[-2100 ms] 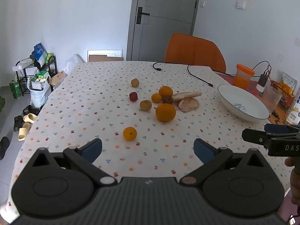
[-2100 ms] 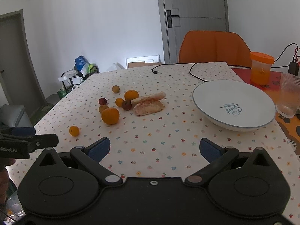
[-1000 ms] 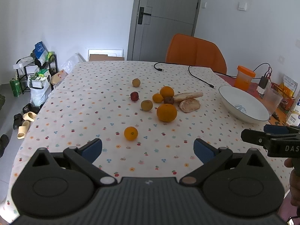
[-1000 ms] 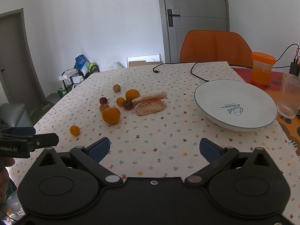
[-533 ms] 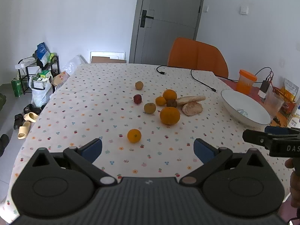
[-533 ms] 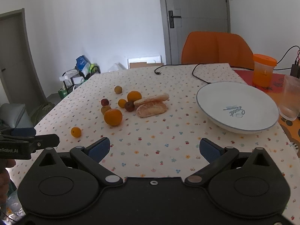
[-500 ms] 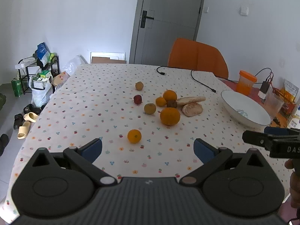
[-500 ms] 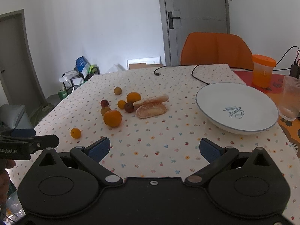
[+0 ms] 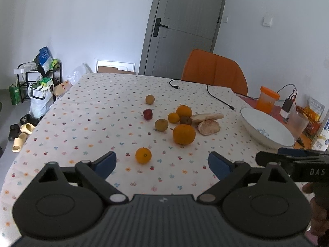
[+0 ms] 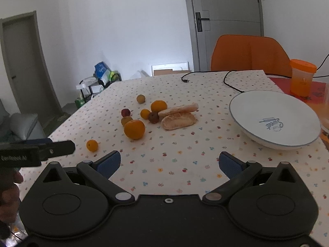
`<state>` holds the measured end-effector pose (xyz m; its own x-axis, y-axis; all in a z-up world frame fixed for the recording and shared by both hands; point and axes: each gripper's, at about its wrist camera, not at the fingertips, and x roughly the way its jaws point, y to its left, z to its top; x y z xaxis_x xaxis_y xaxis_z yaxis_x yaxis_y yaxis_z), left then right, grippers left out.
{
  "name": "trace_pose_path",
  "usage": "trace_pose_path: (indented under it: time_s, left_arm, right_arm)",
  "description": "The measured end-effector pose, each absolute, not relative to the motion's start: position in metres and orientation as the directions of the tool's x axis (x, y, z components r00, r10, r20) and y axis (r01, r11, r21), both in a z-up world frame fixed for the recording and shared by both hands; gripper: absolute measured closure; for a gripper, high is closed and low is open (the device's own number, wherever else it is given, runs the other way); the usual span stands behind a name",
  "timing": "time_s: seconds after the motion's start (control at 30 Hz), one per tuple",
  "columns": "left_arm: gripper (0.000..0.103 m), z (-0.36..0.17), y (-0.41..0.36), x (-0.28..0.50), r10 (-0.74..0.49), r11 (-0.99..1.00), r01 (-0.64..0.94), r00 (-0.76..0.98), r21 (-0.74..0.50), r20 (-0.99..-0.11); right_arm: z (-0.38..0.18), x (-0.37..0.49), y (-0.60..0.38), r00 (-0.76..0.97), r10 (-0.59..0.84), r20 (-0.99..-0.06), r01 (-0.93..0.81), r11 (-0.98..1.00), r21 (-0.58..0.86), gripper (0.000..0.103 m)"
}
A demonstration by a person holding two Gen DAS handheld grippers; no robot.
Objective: Organize fruits
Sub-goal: 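Reach the left tool to the small orange and close on it while the right tool grasps the large orange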
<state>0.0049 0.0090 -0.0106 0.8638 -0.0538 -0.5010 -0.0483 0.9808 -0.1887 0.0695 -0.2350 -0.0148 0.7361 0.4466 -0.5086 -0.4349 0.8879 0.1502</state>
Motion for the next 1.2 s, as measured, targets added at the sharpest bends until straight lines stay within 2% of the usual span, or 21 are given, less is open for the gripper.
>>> trace_pose_path:
  time_s: [0.17,0.27,0.43,0.5,0.57,0.63,0.8,0.97,1.03,1.07,1.2]
  left_arm:
    - [0.008,-0.017,0.010,0.014,-0.046,0.983,-0.051,0.862,-0.177,-0.505]
    - [0.014,-0.022,0.015,0.018,-0.037,0.978,-0.072,0.861,-0.194,-0.508]
    - [0.033,-0.031,0.026,0.029,-0.037,0.971,-0.093,0.851,-0.220,-0.523]
    - [0.037,-0.034,0.029,0.034,-0.035,0.968,-0.103,0.846,-0.228,-0.532]
    - [0.040,-0.036,0.030,0.038,-0.032,0.967,-0.108,0.846,-0.229,-0.532]
    - [0.044,-0.039,0.031,0.042,-0.029,0.968,-0.110,0.844,-0.227,-0.536]
    - [0.054,-0.046,0.033,0.055,-0.037,0.964,-0.116,0.833,-0.238,-0.552]
    - [0.060,-0.054,0.030,0.065,-0.037,0.970,-0.106,0.827,-0.220,-0.560]
    - [0.078,-0.055,0.030,0.067,-0.024,0.969,-0.118,0.828,-0.216,-0.560]
    - [0.081,-0.055,0.032,0.069,-0.030,0.965,-0.121,0.828,-0.231,-0.560]
    - [0.081,-0.053,0.035,0.071,-0.021,0.961,-0.135,0.834,-0.242,-0.552]
  right_arm:
    - [-0.019,0.080,-0.231,0.712,0.482,-0.510,-0.452,0.871,0.193,0.000]
    - [-0.021,0.085,-0.225,0.709,0.497,-0.501,-0.466,0.863,0.196,0.000]
    - [-0.022,0.092,-0.218,0.691,0.539,-0.481,-0.506,0.837,0.210,0.001]
    - [-0.022,0.097,-0.215,0.683,0.552,-0.478,-0.513,0.828,0.224,0.001]
    - [-0.022,0.101,-0.212,0.675,0.568,-0.471,-0.521,0.819,0.241,0.004]
    - [-0.023,0.106,-0.209,0.670,0.574,-0.470,-0.524,0.815,0.248,0.012]
    - [-0.028,0.117,-0.199,0.650,0.589,-0.481,-0.542,0.802,0.250,0.023]
    - [-0.033,0.127,-0.192,0.633,0.597,-0.493,-0.543,0.796,0.267,0.026]
    - [-0.035,0.130,-0.190,0.630,0.597,-0.497,-0.542,0.796,0.270,0.027]
    - [-0.036,0.132,-0.189,0.627,0.598,-0.500,-0.543,0.795,0.271,0.028]
    - [-0.039,0.140,-0.183,0.614,0.602,-0.511,-0.548,0.791,0.273,0.030]
